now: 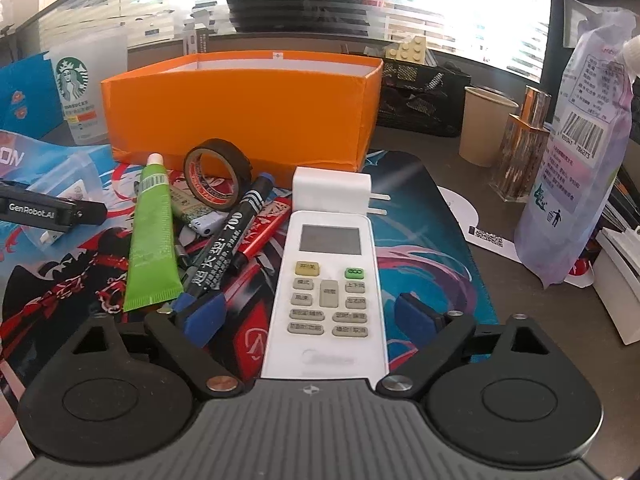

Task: Organize rigid objects
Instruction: 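Close the left gripper on the clear cups while the right gripper grasps the white remote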

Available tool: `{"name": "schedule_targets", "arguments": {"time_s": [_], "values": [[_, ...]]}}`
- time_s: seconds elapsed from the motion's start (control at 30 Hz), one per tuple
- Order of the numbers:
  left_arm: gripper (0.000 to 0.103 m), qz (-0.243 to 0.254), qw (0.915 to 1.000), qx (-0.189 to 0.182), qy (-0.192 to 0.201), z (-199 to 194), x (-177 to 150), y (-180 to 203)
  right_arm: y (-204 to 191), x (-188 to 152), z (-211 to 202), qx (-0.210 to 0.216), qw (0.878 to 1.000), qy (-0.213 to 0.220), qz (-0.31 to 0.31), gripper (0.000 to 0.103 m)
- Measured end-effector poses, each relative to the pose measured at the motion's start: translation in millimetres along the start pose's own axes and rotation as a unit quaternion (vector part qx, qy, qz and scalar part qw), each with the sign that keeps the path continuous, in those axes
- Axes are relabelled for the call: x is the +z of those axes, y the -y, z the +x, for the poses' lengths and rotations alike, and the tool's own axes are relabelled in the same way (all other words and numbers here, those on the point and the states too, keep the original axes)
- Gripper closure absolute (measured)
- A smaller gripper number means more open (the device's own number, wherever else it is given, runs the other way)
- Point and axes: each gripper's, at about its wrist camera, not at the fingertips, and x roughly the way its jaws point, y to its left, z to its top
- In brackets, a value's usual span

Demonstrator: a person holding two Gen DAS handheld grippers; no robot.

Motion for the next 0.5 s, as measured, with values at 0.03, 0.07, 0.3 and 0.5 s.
{"name": "schedule_targets", "arguments": {"time_s": [0.03,0.07,0.3,0.5], "values": [[0.0,0.001,1.0,0.0,0.0,0,0,0,0,-1,-1,0.005,1.0,0.003,-0.001,0.022],[0.0,0.002,1.0,-0.001,-0.001,0,0,0,0,-1,-1,0.008,1.0,0.002,0.002,0.024],[0.007,0.017,0.9996,-0.023,0.007,-2,-3,3,7,2,-3,0.009,1.0,0.003,0.006,0.051],[0.048,0.027,0.9987,-0.037,0.021,-10,-4,12,6,1,-3,0.005,1.0,0.006,0.011,0.052]]}}
